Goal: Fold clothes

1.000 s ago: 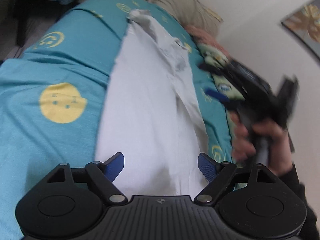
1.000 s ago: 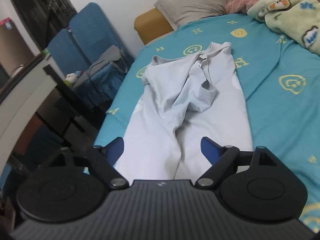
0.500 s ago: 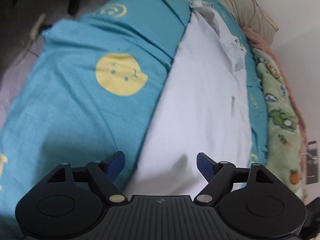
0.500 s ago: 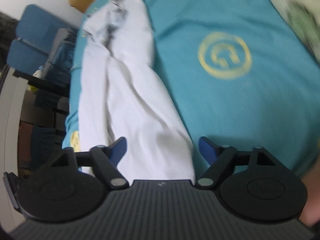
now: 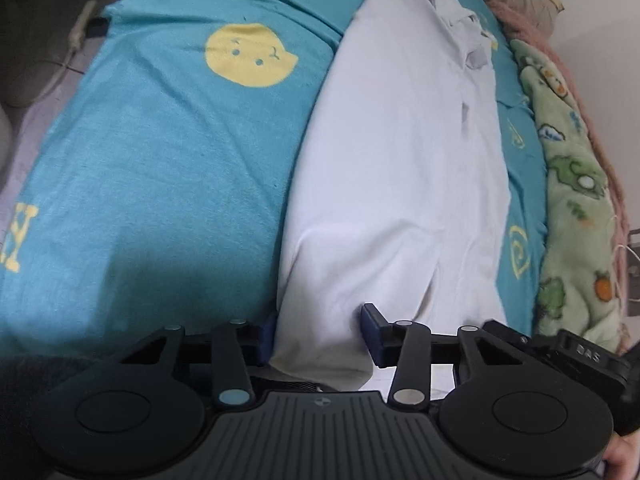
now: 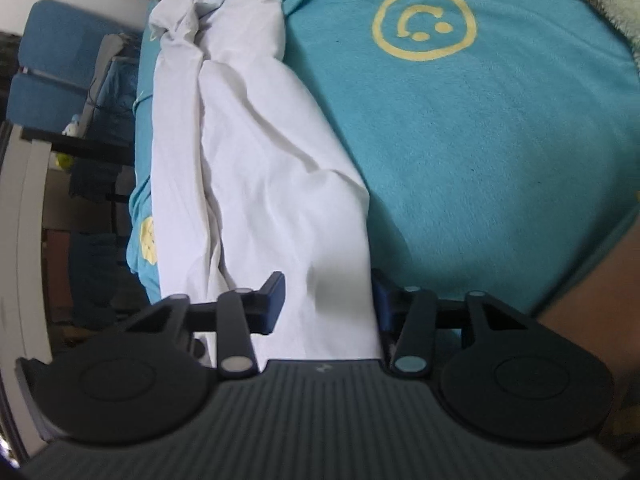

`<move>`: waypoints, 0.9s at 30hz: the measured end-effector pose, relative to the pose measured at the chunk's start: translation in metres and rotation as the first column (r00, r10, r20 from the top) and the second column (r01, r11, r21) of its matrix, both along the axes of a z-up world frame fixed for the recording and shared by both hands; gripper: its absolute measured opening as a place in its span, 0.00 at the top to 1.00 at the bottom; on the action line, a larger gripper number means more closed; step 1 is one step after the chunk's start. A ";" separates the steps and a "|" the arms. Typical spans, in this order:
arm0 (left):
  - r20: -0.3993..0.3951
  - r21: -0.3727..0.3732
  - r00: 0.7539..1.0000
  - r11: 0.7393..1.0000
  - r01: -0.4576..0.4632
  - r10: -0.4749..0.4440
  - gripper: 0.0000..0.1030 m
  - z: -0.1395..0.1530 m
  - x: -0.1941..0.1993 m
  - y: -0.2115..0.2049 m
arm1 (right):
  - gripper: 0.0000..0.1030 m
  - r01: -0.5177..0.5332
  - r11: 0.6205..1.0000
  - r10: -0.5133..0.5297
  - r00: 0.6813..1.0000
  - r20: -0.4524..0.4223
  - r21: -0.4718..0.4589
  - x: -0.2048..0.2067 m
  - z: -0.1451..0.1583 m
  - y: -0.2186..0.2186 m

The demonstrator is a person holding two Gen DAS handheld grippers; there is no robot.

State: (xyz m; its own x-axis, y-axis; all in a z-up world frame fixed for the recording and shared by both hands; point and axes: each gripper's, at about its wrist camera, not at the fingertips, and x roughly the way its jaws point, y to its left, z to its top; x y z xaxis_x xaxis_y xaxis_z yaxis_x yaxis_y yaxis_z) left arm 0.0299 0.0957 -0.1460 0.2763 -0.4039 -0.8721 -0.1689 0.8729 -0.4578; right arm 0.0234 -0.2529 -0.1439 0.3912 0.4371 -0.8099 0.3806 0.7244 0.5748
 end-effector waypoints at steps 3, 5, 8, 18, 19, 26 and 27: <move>0.003 -0.007 1.000 1.000 -0.006 0.006 0.47 0.000 -0.001 0.002 | 0.53 -0.011 1.000 0.011 1.000 0.018 -0.029 -0.007 0.003 0.005; 0.001 -0.027 1.000 1.000 0.005 -0.005 0.39 -0.001 0.001 0.002 | 0.54 0.009 0.999 -0.009 1.000 0.012 -0.033 -0.008 0.000 0.003; 0.003 -0.042 1.000 0.999 0.024 -0.024 0.39 -0.001 0.001 0.000 | 0.53 0.010 0.999 -0.010 1.000 0.005 -0.046 -0.007 -0.002 0.004; 0.105 -0.073 0.993 0.997 -0.037 0.045 0.94 0.032 -0.019 0.002 | 0.81 -0.050 0.982 0.054 0.998 0.018 -0.181 -0.009 0.028 0.025; 0.120 -0.093 0.991 0.994 -0.049 0.060 0.94 0.039 -0.022 0.003 | 0.81 -0.033 0.986 0.038 0.999 0.030 -0.162 -0.012 0.033 0.020; 0.210 -0.135 0.971 0.987 -0.084 0.111 0.95 0.092 -0.027 -0.004 | 0.90 0.045 0.995 -0.034 0.991 0.129 -0.086 -0.039 0.068 0.004; 0.223 -0.138 0.968 0.987 -0.084 0.113 0.95 0.099 -0.029 -0.004 | 0.95 0.051 0.995 -0.038 0.988 0.153 -0.082 -0.042 0.075 0.002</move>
State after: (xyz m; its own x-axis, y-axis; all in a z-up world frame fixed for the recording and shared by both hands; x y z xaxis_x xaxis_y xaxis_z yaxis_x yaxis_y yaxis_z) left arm 0.0011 0.0914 -0.0469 0.5066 -0.4676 -0.7244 -0.1289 0.7896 -0.5999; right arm -0.0183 -0.2504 -0.0691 0.5291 0.3483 -0.7738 0.3271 0.7578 0.5647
